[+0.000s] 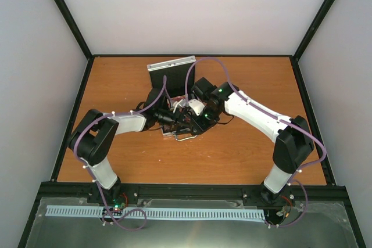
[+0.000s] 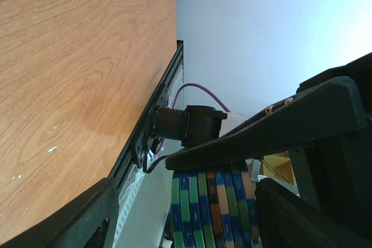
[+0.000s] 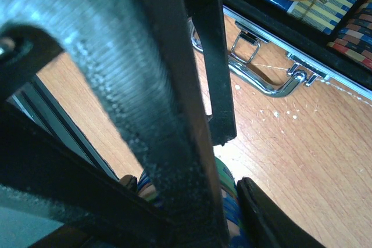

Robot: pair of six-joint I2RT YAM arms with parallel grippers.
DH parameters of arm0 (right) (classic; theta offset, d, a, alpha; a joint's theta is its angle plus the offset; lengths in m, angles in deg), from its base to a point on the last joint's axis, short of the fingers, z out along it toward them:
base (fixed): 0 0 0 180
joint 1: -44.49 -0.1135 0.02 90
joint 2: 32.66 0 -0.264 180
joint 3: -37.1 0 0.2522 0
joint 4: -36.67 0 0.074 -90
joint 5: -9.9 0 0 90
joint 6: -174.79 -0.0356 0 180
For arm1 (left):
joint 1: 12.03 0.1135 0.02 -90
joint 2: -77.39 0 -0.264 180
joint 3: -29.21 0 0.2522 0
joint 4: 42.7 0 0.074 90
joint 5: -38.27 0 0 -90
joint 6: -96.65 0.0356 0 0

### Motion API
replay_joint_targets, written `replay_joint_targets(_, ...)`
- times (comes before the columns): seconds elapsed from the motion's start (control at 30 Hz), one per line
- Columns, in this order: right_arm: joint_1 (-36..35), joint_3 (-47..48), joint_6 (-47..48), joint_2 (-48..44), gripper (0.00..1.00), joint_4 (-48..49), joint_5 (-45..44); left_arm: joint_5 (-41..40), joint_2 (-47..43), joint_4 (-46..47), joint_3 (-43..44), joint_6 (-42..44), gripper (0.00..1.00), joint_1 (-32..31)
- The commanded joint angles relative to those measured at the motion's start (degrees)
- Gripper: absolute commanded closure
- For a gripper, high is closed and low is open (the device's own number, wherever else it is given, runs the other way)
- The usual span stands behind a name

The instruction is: Pack up texas hold em set

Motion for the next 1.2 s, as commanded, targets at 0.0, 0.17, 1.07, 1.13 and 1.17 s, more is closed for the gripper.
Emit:
replay_joint_targets(0.0,-0.28,1.93,-0.85,1.30,0.74,5.87,-1.28,6.38,-0.51,1.33,1.05,2.54,0.33,-2.70)
replay_joint_targets(0.17,-0.28,2.38,-0.61,1.92,0.74,5.88,-1.38,8.12,-1.12,1.28,1.15,3.31,0.26,-2.67)
replay_joint_targets(1.07,-0.24,3.25,-2.08,6.23,0.74,7.46,-4.75,11.35,-2.80,-5.97,1.64,9.01,0.75,-2.79)
replay_joint_targets(1.13,-0.28,3.07,-1.91,6.28,0.73,7.71,-4.92,10.39,-3.09,-6.26,1.66,9.16,0.79,-2.78)
replay_joint_targets(1.17,-0.28,3.03,-1.85,6.32,0.71,7.89,-4.85,10.26,-3.13,-6.28,1.80,9.02,0.81,-2.74)
